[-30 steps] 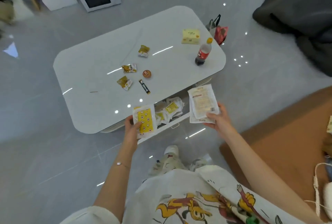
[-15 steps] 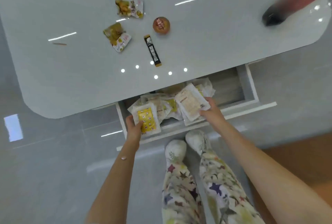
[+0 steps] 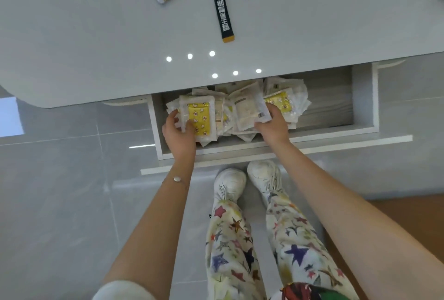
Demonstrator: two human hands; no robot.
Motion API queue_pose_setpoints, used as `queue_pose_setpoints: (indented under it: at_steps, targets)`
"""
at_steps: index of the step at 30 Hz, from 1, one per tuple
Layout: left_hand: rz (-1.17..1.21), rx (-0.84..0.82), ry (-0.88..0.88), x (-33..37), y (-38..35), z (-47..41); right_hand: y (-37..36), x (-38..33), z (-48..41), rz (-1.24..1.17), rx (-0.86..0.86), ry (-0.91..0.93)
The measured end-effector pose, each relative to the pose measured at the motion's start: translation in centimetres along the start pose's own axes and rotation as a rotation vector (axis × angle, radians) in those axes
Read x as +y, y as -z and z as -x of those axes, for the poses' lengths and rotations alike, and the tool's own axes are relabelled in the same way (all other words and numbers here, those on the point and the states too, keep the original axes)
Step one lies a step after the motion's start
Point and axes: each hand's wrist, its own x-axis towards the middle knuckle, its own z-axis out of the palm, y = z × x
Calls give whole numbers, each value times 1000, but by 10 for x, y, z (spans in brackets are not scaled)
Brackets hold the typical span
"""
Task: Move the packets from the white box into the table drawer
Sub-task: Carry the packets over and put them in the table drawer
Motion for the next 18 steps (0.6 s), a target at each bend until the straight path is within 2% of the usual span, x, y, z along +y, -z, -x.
queue_pose_setpoints:
  at_steps: [4, 8, 13, 18]
  targets:
    - [-113, -42, -136, 20, 30, 18, 25, -29, 29, 116, -11, 82]
    - [-237, -76, -289, 62, 79, 49, 66, -80, 76, 266, -34, 261]
    - [-552, -61, -446, 136, 153, 107, 126, -158, 143, 623, -27, 444]
    - [-724, 25, -523, 193, 231, 173, 174, -234, 225, 883, -2, 615]
